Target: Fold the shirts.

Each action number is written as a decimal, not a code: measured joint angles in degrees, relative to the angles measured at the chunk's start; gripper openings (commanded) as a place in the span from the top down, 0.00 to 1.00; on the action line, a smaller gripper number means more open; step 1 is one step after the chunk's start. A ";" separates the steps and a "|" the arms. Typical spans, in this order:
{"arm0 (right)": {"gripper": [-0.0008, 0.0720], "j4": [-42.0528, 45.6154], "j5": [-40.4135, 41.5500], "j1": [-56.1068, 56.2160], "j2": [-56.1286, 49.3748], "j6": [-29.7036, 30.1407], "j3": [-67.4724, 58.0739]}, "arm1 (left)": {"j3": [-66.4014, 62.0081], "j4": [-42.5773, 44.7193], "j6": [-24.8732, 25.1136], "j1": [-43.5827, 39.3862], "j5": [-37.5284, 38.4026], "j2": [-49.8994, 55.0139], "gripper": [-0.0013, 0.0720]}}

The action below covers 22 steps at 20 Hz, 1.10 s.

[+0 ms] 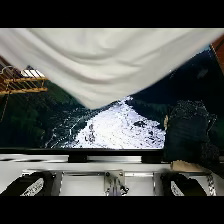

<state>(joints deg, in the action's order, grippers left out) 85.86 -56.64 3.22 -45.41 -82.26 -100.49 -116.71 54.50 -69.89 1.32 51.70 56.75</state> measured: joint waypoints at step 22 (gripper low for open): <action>0.89 -6.23 -16.50 0.02 -6.88 1.99 -2.80 | 10.82 2.91 3.65 -0.68 2.93 -1.18 0.94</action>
<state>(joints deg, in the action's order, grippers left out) 79.64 -73.14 3.25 -52.29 -80.27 -103.28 -105.89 57.41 -66.24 0.64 54.63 55.57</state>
